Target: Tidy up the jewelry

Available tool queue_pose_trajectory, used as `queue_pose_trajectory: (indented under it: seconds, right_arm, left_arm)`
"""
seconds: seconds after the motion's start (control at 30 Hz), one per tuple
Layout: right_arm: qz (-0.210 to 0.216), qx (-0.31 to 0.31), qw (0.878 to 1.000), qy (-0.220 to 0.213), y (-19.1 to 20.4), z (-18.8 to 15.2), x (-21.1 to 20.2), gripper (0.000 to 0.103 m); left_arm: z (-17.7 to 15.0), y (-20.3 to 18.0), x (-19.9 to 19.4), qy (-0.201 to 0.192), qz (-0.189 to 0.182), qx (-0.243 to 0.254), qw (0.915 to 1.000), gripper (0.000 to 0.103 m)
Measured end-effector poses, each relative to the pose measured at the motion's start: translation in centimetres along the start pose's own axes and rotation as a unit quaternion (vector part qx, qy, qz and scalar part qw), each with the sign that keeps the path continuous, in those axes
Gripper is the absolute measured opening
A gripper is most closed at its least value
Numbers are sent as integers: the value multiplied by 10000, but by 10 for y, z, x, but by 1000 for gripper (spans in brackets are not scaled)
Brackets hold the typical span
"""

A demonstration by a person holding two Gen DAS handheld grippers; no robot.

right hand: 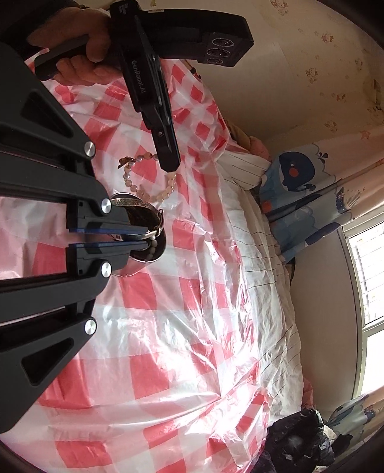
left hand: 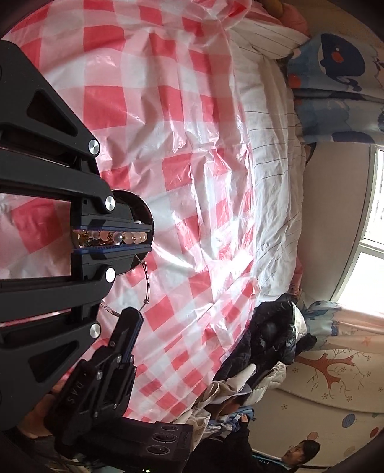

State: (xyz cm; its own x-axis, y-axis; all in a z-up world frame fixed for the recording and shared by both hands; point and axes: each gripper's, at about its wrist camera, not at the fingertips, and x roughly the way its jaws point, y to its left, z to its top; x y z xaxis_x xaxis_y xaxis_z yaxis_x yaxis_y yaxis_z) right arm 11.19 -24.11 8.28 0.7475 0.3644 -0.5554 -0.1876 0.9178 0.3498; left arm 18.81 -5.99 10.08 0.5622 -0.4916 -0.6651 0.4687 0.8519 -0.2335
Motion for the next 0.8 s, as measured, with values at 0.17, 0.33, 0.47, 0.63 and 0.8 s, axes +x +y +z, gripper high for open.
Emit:
queue_pose_trajectory:
  seconds: [0.17,0.33,0.47,0.63,0.8]
  right_arm:
    - [-568,-440,9936,872,1,2,65,6]
    - [-634,-386,9952,642,-2,-2,37,25]
    - [-592,-342,9954,667,-3,-17,15,30]
    - [-572,-123,9949,827,-10,-51,-5,37]
    - [-582,-118,9960,668,-1,-72,-27,48]
  left_arm:
    - [-9,14,22,572,370,-32,9977,28]
    - [-33,31,-1,572,463,-127,9972,40]
    - [-54,45,-13,630,553,-349,9959,41]
    - [-80,35,-31,570,755,-252,9952,50]
    - [-106,12,-43,536,1099,-29,9925,58]
